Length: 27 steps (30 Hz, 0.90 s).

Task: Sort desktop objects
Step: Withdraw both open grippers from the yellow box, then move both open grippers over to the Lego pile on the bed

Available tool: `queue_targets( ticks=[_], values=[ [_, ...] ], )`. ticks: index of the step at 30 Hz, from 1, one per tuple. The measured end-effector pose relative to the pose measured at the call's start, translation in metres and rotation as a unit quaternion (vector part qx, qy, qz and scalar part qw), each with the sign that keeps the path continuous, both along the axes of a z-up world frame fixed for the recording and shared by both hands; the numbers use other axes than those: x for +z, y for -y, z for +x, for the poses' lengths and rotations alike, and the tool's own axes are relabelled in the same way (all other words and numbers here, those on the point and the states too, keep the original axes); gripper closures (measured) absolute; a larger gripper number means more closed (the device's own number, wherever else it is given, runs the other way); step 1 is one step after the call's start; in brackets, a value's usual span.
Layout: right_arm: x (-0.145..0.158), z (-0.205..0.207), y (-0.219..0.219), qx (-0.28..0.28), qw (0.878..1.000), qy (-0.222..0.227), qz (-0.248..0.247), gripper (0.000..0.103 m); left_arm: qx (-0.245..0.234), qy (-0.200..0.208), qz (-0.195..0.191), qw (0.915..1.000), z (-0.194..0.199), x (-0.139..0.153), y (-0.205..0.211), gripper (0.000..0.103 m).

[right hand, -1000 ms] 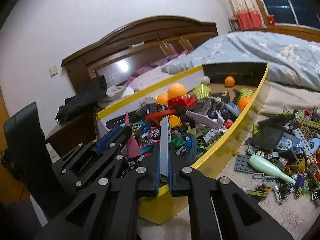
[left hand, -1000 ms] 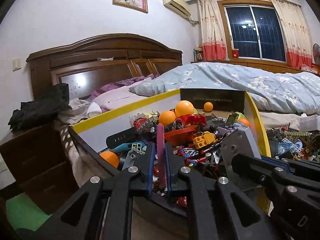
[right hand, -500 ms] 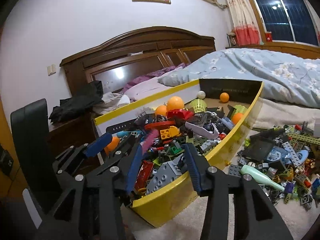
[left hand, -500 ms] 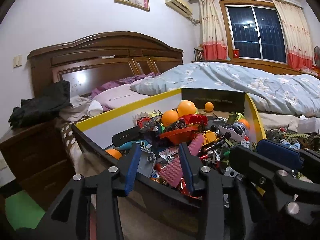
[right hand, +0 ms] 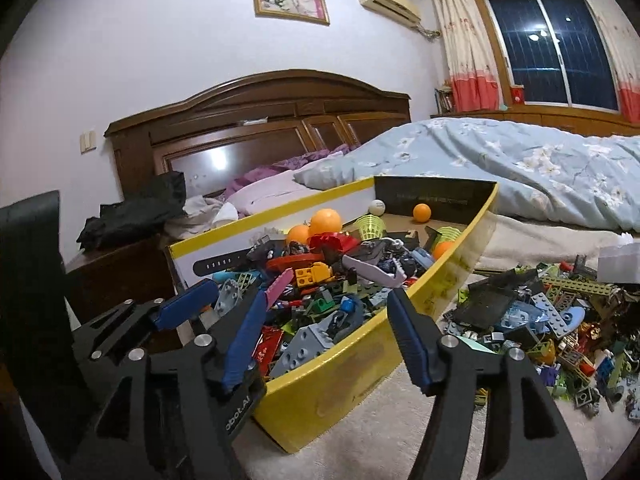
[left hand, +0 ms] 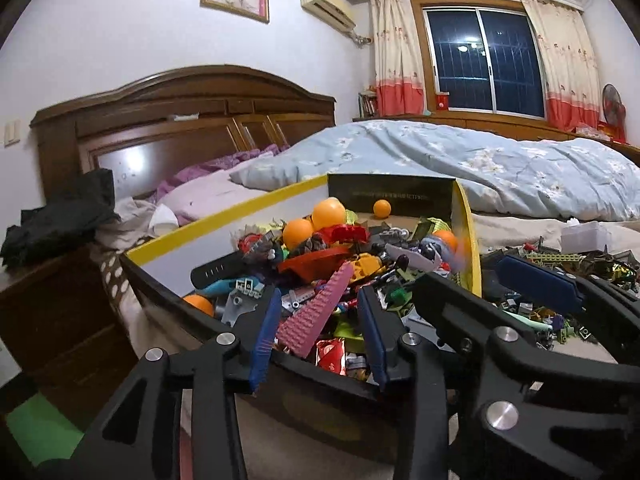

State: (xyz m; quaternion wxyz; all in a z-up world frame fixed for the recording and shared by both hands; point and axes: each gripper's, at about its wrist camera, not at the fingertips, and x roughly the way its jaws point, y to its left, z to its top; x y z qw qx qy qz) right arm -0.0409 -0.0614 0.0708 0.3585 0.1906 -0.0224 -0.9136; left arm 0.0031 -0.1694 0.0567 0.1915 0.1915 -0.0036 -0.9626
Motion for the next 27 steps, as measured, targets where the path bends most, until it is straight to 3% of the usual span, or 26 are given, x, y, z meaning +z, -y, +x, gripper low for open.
queue_targets(
  ticks=[9, 14, 20, 23, 27],
  values=[
    [0.008, 0.011, -0.023, -0.060, 0.998, -0.025, 0.014, 0.033, -0.035, -0.012, 0.001, 0.9993, 0.004, 0.005, -0.025, 0.061],
    [0.001, 0.014, -0.046, -0.152, 0.988, -0.002, 0.018, 0.031, -0.059, -0.001, 0.015, 0.9981, 0.003, 0.000, -0.047, 0.061],
    [-0.007, 0.018, -0.083, -0.207, 0.978, 0.009, 0.014, 0.029, -0.093, 0.007, -0.004, 0.9956, 0.001, -0.003, -0.083, 0.059],
    [-0.006, 0.025, -0.101, -0.250, 0.968, -0.012, 0.029, 0.029, -0.113, 0.007, -0.009, 0.9935, 0.002, -0.004, -0.103, 0.059],
    [0.000, 0.033, -0.119, -0.318, 0.944, -0.061, 0.060, 0.029, -0.144, 0.001, -0.018, 0.9894, 0.003, -0.003, -0.130, 0.058]
  ],
)
